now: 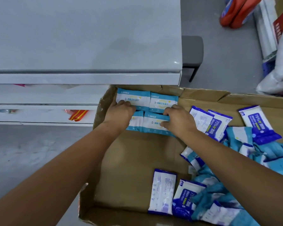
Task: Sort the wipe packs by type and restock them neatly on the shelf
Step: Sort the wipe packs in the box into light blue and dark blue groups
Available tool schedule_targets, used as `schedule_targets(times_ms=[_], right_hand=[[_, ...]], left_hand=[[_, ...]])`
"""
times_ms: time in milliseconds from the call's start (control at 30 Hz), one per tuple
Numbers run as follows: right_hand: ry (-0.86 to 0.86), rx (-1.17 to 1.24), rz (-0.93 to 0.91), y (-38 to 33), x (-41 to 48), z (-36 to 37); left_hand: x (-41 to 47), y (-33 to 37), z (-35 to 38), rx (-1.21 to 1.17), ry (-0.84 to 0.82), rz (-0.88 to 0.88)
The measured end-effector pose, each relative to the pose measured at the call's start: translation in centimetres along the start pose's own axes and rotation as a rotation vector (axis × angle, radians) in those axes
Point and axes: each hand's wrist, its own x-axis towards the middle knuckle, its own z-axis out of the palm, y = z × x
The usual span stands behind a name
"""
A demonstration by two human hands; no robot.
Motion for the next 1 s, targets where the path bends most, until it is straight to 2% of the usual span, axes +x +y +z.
schedule_targets(times_ms=[233,367,467,533,633,733,800,867,900,1000], right_hand=[[-0.015,0.042,0.025,0.4,0.2,0.2],[0.019,0.052,-0.020,-0.6,0.2,0.0],[0.073,0.121,-0.021,0.9,-1.7,-1.2],[0.105,0.180,0.015,3.4,-4.5,-2.6],[0.163,0.218,0.105,8.3,-9.8,-5.0],[0.267,0.237,0.250,13.0,-14.9,-6.8],[0.309,0.225,0.400,15.5,-17.8,-8.1],[0.254,0.236,0.552,17.0,-19.9,-8.8],[0.169,0.238,0.613,17.5,-20.6,-8.8],[-0.071,0.228,0.637,17.6,-21.7,-7.0]], left_hand=[[-0.3,-0.4,0.6,0.024,-0.006,-0.009],[-0.7,-0.2,0.8,0.011,0.171,0.027],[-2.1,1.5,0.6,-0.208,0.287,0.057],[-4.1,3.6,1.1,-0.381,0.263,0.127],[-6.5,7.8,2.3,-0.504,0.220,0.248],[-6.5,12.7,2.3,-0.577,-0.040,0.316],[-6.3,16.1,1.8,-0.691,-0.067,0.343],[-6.2,19.7,0.5,-0.795,-0.071,0.309],[-6.1,21.5,0.0,-0.818,-0.067,0.297],[-5.3,26.2,-1.0,-0.814,-0.144,0.221]])
